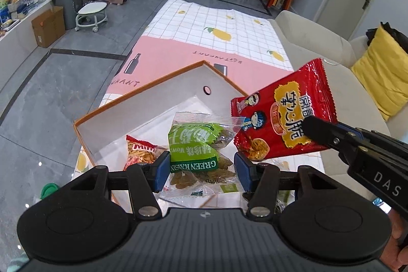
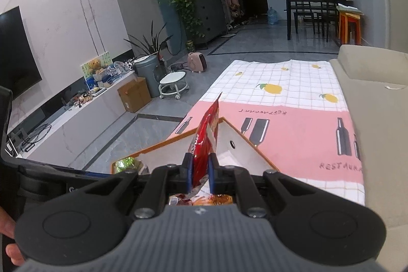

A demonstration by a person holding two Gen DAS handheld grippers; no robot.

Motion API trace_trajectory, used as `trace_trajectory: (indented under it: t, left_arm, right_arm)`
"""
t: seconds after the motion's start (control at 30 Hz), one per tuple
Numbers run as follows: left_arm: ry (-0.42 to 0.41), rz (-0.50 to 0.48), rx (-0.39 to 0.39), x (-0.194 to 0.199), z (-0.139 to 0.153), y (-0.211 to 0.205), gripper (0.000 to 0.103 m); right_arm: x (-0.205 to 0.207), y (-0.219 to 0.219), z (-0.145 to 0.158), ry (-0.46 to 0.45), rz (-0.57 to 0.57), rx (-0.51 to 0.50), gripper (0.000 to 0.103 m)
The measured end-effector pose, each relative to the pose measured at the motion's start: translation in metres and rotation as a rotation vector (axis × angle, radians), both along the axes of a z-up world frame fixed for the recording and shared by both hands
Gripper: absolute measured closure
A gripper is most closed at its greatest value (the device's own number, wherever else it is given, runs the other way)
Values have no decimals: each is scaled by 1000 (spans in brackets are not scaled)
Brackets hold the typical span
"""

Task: Organize snacks
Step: 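Carry both bags over the orange box and open both grippers to drop them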

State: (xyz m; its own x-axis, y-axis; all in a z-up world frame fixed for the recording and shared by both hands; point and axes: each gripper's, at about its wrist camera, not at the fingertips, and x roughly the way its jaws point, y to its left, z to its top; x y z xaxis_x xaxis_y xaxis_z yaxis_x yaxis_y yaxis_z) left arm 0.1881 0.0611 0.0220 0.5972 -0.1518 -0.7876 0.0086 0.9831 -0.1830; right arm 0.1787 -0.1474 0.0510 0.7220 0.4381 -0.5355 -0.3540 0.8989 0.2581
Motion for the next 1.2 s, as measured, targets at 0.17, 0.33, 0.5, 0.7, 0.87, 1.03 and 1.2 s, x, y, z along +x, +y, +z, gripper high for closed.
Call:
trace_trajectory:
  t: [0.17, 0.33, 0.5, 0.7, 0.87, 1.03, 1.2]
  left_arm:
    - [32, 16, 20, 20, -14, 6, 42]
    - [73, 26, 42, 34, -34, 10, 42]
    - [120, 23, 58, 45, -58, 12, 42]
    - [205, -16, 72, 52, -87, 9, 42]
    - [243, -36, 91, 58, -101, 5, 42]
    - [252, -57, 121, 61, -106, 0, 42]
    - [263, -74, 154, 68, -109, -6, 42]
  right_arm:
    - [27, 19, -12, 10, 18, -29, 95]
    - [49, 30, -31, 48, 23, -48, 95]
    - [68, 38, -53, 91, 25, -65, 95]
    - [86, 44, -84, 171, 36, -78, 95]
    - [95, 44, -106, 256, 50, -67, 95]
    - [102, 45, -120, 306, 49, -93, 95]
    - [107, 50, -125, 314, 43, -157, 95]
